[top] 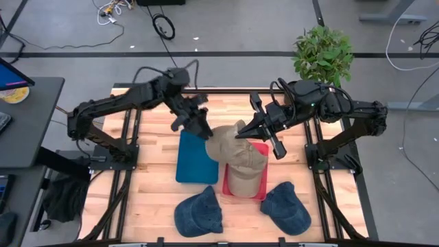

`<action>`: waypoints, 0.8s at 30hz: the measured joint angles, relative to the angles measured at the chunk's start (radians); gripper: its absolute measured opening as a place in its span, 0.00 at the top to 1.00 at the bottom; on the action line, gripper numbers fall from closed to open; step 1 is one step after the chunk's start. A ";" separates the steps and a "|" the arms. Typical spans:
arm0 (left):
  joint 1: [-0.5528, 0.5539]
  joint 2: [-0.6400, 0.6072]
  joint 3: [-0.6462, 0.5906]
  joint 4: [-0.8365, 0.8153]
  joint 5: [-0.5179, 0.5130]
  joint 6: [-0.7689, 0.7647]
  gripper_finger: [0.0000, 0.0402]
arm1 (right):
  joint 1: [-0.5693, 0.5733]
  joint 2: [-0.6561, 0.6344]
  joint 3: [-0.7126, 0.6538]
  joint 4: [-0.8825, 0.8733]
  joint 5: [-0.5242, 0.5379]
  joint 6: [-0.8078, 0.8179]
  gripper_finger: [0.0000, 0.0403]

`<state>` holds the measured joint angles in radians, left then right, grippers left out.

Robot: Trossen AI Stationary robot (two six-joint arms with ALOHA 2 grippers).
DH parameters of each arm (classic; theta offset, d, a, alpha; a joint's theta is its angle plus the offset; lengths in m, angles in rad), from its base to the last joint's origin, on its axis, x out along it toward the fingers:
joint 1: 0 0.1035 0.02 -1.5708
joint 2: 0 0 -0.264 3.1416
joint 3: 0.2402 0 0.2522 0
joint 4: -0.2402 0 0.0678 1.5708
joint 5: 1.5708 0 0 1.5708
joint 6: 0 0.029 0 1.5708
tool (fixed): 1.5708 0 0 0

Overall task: Pick & Place hat
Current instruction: Put the brown cap into the red bin

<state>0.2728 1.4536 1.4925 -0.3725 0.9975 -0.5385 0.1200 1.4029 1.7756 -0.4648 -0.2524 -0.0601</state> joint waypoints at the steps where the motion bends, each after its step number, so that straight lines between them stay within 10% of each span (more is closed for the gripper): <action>1: 0.013 -0.008 0.000 -0.001 -0.016 0.000 0.55 | 0.000 0.000 0.000 0.001 0.000 0.000 1.00; 14: 0.056 0.027 0.001 -0.037 -0.155 -0.016 0.55 | 0.000 0.001 0.000 0.015 -0.003 0.000 1.00; 24: -0.044 0.063 0.000 0.019 0.085 -0.018 0.55 | -0.016 0.001 0.000 0.020 -0.002 -0.001 1.00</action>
<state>0.2283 1.5166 1.4929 -0.3532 1.0821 -0.5566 0.1035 1.4040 1.7756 -0.4450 -0.2543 -0.0612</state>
